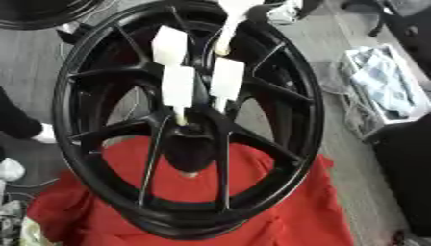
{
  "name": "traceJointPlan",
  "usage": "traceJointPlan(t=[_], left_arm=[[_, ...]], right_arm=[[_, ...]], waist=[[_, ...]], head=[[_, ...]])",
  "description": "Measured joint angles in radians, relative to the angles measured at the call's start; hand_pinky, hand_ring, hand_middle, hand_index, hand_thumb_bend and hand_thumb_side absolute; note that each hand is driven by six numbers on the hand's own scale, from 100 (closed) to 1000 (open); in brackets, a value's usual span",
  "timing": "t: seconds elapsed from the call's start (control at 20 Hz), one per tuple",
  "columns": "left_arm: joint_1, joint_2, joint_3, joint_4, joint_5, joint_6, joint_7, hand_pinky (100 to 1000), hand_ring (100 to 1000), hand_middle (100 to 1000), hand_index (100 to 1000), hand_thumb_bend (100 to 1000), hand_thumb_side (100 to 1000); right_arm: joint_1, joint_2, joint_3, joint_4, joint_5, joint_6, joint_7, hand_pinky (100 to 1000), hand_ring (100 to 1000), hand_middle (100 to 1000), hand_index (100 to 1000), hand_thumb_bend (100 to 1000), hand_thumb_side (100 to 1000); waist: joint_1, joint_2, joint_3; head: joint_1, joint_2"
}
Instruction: Pull the pin out of the wheel hub.
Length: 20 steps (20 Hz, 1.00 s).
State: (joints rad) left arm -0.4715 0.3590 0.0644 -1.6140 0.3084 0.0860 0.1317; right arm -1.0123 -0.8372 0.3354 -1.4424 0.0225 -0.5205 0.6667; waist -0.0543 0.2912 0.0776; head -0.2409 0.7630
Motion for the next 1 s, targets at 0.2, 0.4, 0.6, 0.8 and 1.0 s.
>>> traceJointPlan(t=[0.2,0.4,0.6,0.8,1.0], left_arm=[[0.005,0.004,0.000,0.000,-0.001,0.000,0.000,706,768,675,701,100,784],[0.005,0.011,0.002,0.000,-0.001,0.000,0.002,707,768,676,702,100,784],[0.007,0.011,0.010,0.000,-0.001,-0.003,0.007,707,769,676,703,100,784],[0.012,0.011,0.019,0.000,-0.001,-0.007,0.012,708,769,677,703,100,783],[0.013,0.011,0.027,0.000,0.000,-0.011,0.020,709,769,677,704,100,780]], right_arm=[[0.103,-0.111,-0.071,-0.075,-0.064,-0.023,-0.023,794,568,187,361,100,235],[0.287,-0.236,-0.201,-0.157,-0.166,-0.013,-0.077,805,564,179,355,100,142],[0.485,-0.315,-0.364,-0.198,-0.270,0.045,-0.167,812,562,178,354,100,100],[0.706,-0.327,-0.526,-0.216,-0.318,0.085,-0.247,813,566,202,378,100,100],[0.899,-0.241,-0.657,-0.258,-0.251,0.100,-0.317,836,635,370,537,100,100]], waist=[[-0.002,0.000,-0.011],[0.007,0.000,-0.027],[0.017,0.001,-0.052],[0.034,0.004,-0.075],[0.052,0.010,-0.087]], head=[[0.010,0.000],[0.021,0.000],[0.034,-0.001],[0.056,-0.010],[0.078,-0.019]])
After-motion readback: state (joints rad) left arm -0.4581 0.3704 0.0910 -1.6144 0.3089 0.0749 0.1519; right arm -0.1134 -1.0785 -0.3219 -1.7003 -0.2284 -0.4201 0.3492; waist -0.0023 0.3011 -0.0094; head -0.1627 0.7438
